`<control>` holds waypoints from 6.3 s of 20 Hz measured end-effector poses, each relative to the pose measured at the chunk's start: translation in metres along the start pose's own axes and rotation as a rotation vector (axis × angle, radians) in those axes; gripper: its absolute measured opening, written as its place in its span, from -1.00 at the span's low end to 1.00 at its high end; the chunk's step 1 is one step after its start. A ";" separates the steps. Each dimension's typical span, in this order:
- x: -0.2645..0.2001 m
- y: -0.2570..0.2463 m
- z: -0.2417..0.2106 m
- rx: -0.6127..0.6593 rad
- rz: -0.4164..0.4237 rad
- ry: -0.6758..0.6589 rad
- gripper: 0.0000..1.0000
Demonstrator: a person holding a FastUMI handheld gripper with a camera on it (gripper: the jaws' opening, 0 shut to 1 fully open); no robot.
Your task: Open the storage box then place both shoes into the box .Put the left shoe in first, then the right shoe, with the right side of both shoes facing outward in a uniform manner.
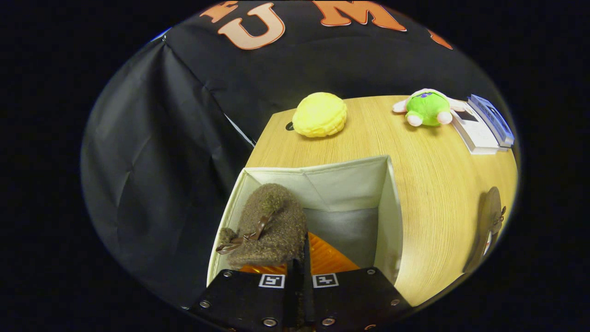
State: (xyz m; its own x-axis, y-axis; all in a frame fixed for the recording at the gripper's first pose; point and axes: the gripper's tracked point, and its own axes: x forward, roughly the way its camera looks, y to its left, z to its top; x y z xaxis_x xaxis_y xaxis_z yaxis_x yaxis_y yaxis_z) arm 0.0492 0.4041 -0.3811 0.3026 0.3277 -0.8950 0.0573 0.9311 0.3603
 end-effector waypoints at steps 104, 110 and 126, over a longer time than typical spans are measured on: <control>-0.108 -0.030 0.046 -0.058 0.094 -0.312 -0.90; -0.079 -0.022 0.033 -0.040 0.026 -0.262 -0.87; -0.100 -0.020 0.046 -0.047 -0.008 -0.367 0.04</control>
State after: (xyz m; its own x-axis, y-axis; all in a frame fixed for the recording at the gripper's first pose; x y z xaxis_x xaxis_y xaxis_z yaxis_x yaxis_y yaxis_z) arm 0.0611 0.3454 -0.2863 0.6240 0.2490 -0.7407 0.0198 0.9425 0.3335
